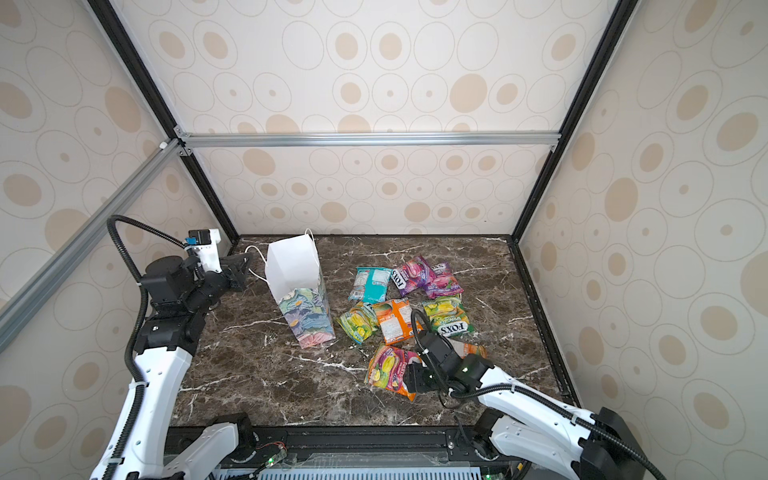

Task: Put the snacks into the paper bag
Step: 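Close the left gripper on the bag handle while the right lowers onto the orange packet, then close the right gripper on the orange Fox's Fruits packet edge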

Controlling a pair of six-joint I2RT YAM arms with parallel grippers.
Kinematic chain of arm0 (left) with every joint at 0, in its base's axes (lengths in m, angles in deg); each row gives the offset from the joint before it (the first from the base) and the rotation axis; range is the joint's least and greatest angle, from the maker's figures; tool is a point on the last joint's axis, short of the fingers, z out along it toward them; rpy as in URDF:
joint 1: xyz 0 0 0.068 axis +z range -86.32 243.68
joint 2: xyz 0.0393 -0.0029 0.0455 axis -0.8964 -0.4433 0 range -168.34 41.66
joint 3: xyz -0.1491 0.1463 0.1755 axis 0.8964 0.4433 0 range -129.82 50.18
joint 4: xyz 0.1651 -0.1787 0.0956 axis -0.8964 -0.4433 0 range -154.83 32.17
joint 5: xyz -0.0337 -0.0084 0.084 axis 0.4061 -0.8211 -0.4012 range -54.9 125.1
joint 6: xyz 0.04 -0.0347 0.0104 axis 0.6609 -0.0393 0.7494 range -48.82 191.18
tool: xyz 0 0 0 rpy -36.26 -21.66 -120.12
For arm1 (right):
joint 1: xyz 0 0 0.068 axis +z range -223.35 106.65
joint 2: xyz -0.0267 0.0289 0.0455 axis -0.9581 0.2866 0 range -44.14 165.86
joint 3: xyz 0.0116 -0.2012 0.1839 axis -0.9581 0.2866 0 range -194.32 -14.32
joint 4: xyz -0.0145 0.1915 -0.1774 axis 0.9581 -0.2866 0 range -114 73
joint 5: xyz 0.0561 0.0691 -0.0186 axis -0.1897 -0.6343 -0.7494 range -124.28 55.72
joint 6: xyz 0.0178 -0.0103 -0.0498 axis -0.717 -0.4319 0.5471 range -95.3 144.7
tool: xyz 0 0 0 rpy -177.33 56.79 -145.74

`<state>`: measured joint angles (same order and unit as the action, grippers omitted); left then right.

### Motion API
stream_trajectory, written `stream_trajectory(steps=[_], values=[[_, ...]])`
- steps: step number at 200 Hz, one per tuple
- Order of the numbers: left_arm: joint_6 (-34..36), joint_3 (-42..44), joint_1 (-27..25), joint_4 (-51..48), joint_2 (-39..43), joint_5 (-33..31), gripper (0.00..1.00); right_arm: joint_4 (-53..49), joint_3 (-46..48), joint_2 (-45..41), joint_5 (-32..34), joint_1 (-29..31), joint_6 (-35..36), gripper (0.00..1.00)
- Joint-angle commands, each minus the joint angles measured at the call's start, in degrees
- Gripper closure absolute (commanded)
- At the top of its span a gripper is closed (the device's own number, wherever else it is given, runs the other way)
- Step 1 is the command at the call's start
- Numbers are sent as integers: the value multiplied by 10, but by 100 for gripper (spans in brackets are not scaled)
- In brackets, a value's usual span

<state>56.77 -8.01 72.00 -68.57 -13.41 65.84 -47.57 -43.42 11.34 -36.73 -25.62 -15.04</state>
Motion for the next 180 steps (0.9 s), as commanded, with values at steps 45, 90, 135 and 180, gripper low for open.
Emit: stream_trajectory(steps=[45,90,135,180], values=[[-1,-2,5,18,12,2,93,-40,-6,53,56,73,-46,29],[0,0,5,20,14,-4,95,-11,-5,76,66,73,-43,28],[0,1,5,21,15,-2,95,14,-2,103,40,74,-34,28],[0,4,5,22,17,-4,96,15,3,95,50,74,-38,29]])
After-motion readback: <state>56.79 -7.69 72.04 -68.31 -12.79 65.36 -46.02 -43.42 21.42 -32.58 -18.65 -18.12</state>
